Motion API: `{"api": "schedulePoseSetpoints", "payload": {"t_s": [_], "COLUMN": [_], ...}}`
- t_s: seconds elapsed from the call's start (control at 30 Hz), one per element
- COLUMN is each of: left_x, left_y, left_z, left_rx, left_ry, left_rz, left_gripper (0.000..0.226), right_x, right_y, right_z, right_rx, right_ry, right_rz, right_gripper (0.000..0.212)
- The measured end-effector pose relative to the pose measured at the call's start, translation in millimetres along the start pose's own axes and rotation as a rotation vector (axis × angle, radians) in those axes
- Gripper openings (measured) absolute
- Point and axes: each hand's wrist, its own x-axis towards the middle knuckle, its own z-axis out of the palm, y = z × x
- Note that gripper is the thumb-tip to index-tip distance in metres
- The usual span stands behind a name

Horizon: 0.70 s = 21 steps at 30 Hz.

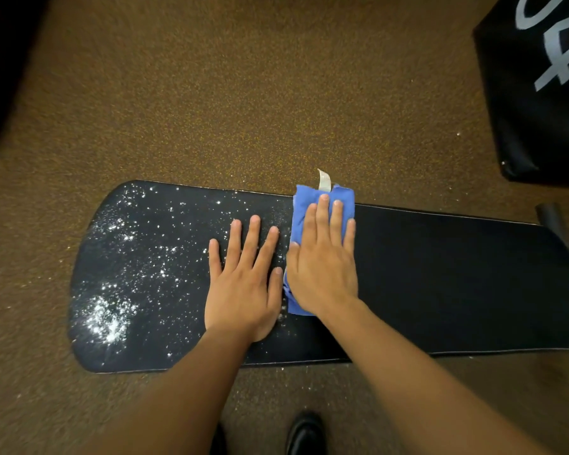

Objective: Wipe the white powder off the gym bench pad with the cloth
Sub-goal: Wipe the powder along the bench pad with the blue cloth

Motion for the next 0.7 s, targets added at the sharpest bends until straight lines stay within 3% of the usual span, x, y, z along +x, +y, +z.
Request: {"api": "schedulePoseSetpoints", "payload": {"t_s": [0.17,0.27,0.43,0.53,0.7], "left_x": [-0.1,-0.6,-0.2,0.3,-0.2], "left_y": [-1.4,-0.9,-0.3,-0.4,-1.6], "left_z": [0.2,-0.4,0.0,0.5,0.6], "left_rx": [0.008,0.001,-0.007,-0.012,-0.013], "left_ry": [-0.012,-0.005,-0.007,-0.007,-0.007], "left_rz": [0.004,0.0,-0.003,-0.001,0.009], "left_gripper": [0.06,0.059,0.059,0.06,0.06], "right_x": [-90.0,-94.0,-0.7,-4.4,-97.5], "right_y": [25.7,51.3,20.6,-1.5,14.8], "right_z": [4.8,3.5,-2.2,1.7,7.8], "right_rx": [-0.066,-0.088,-0.007,-0.01,-0.037], "right_ry": [-0.071,-0.049,-0.007,-0.01,-0.041], "right_rz": [-0.297,-0.211,0.095,0.019,-0.22], "right_gripper": [0.064,0.064,0.073,0.072,0.065]}}
